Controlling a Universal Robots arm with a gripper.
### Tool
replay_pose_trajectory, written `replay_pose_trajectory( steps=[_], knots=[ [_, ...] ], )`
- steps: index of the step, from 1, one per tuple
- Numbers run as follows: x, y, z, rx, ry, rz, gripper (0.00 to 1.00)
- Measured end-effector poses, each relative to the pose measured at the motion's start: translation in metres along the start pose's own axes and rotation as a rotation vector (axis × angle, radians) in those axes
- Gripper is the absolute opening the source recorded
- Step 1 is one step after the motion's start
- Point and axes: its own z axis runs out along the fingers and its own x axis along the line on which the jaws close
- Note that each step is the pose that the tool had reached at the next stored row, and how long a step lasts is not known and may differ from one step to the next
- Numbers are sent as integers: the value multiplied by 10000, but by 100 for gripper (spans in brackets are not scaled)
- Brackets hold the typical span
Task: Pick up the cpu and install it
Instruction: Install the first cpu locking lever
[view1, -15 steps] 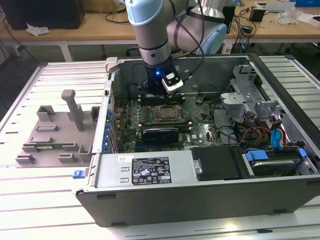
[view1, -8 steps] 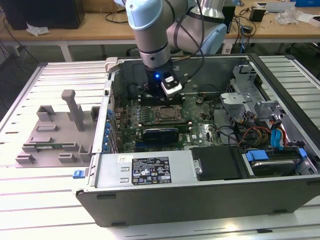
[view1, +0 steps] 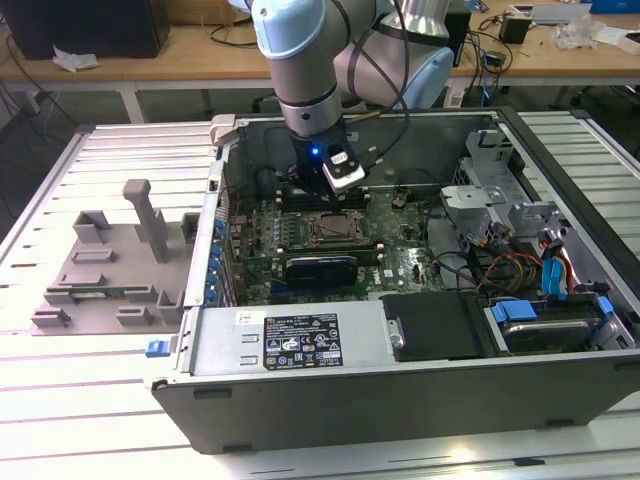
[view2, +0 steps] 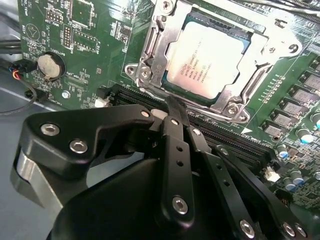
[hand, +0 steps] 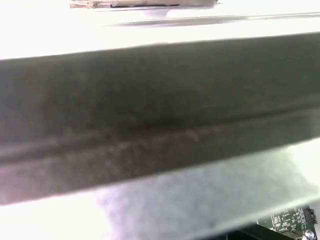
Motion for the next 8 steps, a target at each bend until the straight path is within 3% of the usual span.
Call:
replay_pose_trajectory(
  steps=[4,6,7,8],
  knots=[
    [-8,6,-41,6,-4,34,11],
    [-21,15,-103,40,-17,93,11],
    [-27,19,-124,146,-41,102,11],
    [-33,21,-137,339,-77,93,11]
  ],
)
